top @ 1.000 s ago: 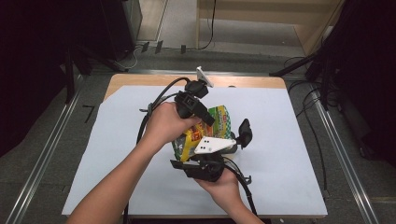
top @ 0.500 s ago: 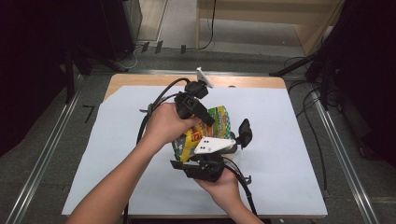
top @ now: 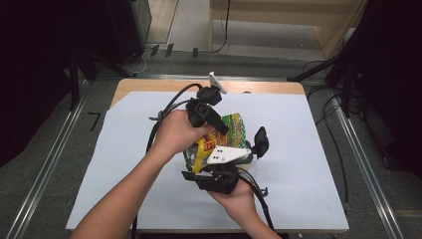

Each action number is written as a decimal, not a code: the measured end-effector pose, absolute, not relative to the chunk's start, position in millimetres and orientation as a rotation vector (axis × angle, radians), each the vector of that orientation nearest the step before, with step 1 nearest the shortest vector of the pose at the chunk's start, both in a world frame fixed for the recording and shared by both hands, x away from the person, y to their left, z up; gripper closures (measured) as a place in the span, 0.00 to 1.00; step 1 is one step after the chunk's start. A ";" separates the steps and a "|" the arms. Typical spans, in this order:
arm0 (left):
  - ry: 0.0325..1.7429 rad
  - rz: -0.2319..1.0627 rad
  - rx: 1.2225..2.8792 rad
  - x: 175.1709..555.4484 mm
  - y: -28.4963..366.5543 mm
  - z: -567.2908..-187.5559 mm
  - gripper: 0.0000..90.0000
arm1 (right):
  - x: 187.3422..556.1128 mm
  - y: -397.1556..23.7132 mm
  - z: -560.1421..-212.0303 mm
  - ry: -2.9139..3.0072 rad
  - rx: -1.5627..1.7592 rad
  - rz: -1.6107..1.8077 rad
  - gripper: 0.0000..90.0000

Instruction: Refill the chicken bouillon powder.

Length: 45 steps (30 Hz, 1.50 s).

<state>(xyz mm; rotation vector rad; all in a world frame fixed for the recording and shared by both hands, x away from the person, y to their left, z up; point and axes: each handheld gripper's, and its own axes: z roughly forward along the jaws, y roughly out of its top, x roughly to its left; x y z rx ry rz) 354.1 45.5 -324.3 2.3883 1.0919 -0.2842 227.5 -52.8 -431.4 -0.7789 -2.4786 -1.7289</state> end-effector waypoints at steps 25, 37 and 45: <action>1.085 -0.275 2.395 353.9 42.8 -322.7 0.91 | 227.4 -53.2 -430.4 -2.467 -0.791 -1.734 0.80; 1.083 -0.263 2.408 353.4 39.9 -320.6 0.92 | 227.5 -53.4 -429.9 -2.458 -0.794 -1.746 0.80; 1.077 -0.261 2.415 353.4 37.3 -320.4 0.92 | 227.7 -54.5 -429.6 -2.455 -0.799 -1.745 0.80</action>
